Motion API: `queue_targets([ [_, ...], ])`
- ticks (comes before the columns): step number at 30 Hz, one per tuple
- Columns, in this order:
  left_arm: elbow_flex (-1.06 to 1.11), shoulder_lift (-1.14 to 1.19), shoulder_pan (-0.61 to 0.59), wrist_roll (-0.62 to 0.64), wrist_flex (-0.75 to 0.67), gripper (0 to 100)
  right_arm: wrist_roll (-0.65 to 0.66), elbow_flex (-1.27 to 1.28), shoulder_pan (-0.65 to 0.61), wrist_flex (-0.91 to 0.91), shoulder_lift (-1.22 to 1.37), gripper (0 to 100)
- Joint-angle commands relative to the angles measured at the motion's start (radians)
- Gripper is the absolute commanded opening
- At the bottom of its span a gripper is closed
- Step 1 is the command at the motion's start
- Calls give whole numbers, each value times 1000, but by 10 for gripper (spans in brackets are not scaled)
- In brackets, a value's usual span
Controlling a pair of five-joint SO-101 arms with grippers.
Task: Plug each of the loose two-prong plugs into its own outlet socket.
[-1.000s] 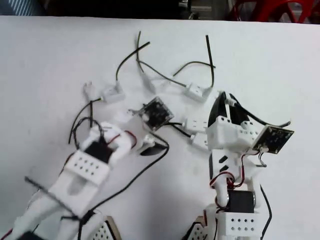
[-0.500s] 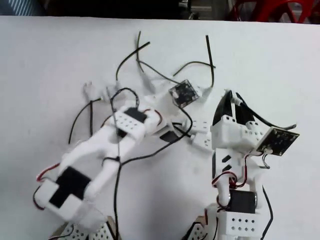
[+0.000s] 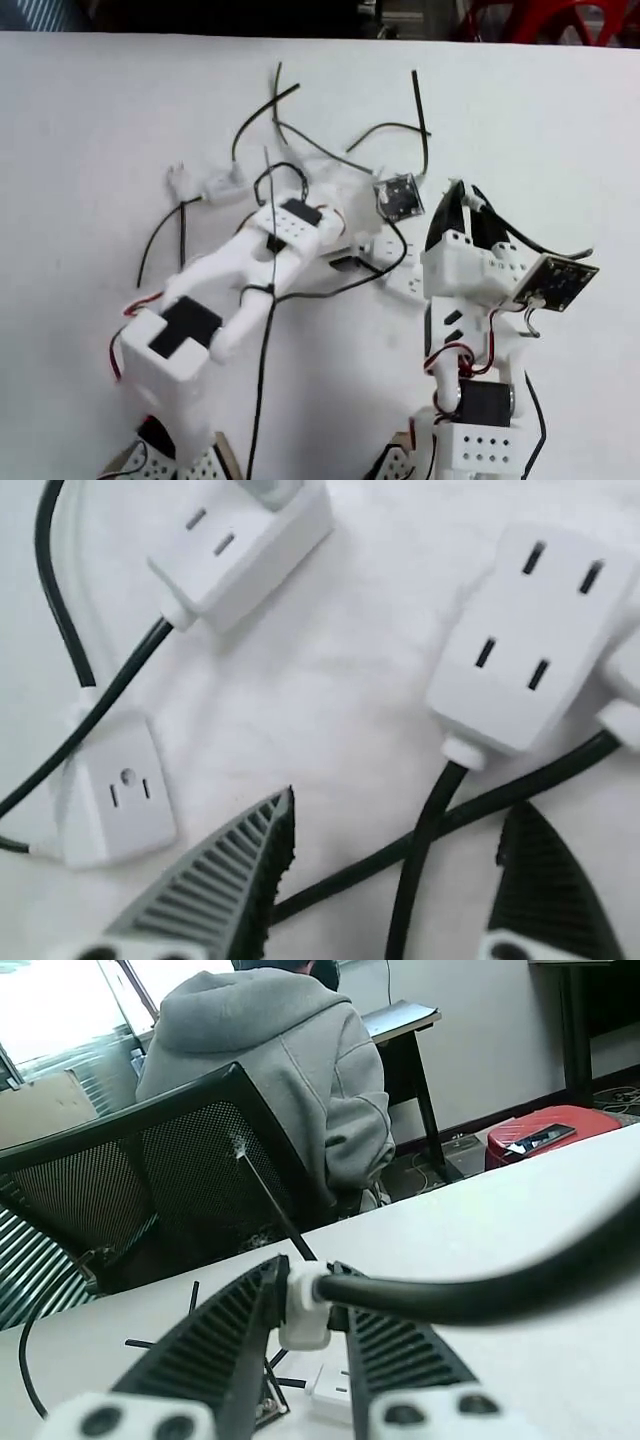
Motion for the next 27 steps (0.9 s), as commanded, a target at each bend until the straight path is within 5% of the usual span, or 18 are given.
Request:
queue_targets([
  [1,-80,10,21,-37,132,274,0,-8,7,-21,-7,17],
  [8,-97,10,53,-206,308,166,2,-8,8,-21,-7,17],
  [27,-97,1,96,-206,514,22,5,-8,10,-19,-7,17],
])
